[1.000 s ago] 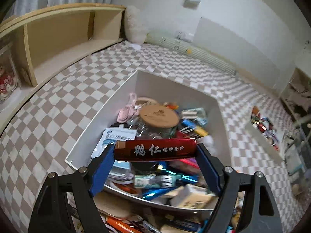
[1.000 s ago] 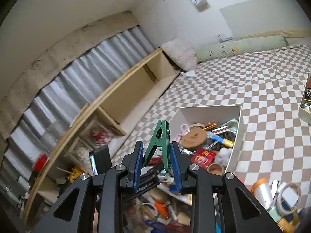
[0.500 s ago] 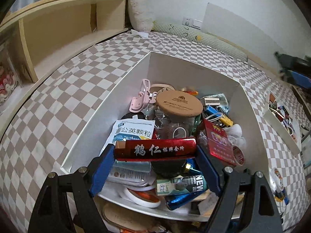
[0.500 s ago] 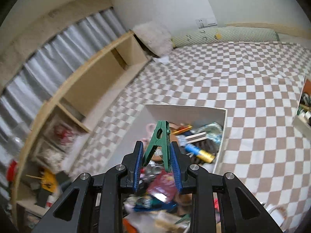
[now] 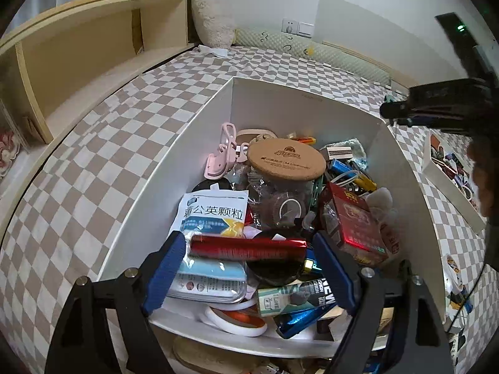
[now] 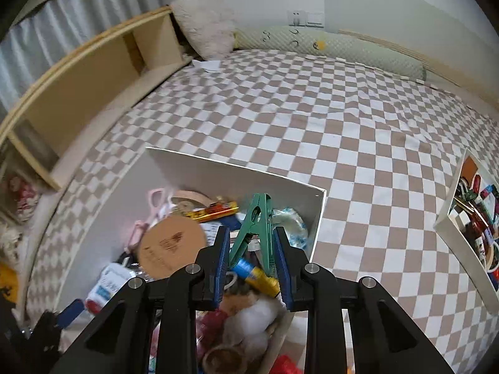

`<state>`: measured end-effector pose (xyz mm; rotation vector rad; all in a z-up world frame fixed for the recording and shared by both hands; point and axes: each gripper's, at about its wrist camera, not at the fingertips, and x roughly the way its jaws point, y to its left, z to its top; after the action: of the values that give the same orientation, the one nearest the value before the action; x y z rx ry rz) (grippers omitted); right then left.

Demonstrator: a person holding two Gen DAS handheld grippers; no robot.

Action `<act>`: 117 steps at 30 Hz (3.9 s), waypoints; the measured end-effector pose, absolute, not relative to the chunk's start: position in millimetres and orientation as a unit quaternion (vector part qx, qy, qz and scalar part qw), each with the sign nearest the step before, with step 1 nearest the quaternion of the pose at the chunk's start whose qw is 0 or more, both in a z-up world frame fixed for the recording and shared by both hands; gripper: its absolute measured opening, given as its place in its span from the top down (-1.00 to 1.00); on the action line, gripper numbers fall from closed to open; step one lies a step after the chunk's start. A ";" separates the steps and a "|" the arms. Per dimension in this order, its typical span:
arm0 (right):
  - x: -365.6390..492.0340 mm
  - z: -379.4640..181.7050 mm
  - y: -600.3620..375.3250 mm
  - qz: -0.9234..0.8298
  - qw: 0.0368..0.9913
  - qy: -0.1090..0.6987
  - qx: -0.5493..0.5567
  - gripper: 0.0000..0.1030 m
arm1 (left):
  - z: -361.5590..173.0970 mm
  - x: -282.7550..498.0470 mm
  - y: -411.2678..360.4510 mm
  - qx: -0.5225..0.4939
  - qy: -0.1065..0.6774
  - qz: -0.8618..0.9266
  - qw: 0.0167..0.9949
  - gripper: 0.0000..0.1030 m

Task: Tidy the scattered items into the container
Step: 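Open the left tool to drop the red tube in the box while the right drops the clothespin, then withdraw both open tools from the box back toward the pile, then lower both tools toward the items at the edge of the pile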

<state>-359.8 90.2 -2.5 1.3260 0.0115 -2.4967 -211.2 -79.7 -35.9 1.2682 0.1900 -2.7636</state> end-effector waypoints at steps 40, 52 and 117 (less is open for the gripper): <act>-303.3 19.2 117.1 -0.887 0.204 -0.031 0.412 -1.00 | -25.8 -196.5 -69.4 0.392 0.075 -0.916 0.039 -0.99; -260.5 35.6 140.1 -0.895 0.201 -0.027 0.398 -1.00 | -7.4 -177.7 -53.7 0.371 0.067 -0.926 0.014 -0.99; -80.4 -49.5 297.5 -0.910 0.029 -0.148 0.386 -1.00 | -13.0 -103.1 3.2 0.372 0.021 -0.925 -0.076 -0.99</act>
<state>-80.4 297.5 -49.5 1.1898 -0.4556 -2.8086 -103.1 3.2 -13.0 1.2281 0.0692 -3.0564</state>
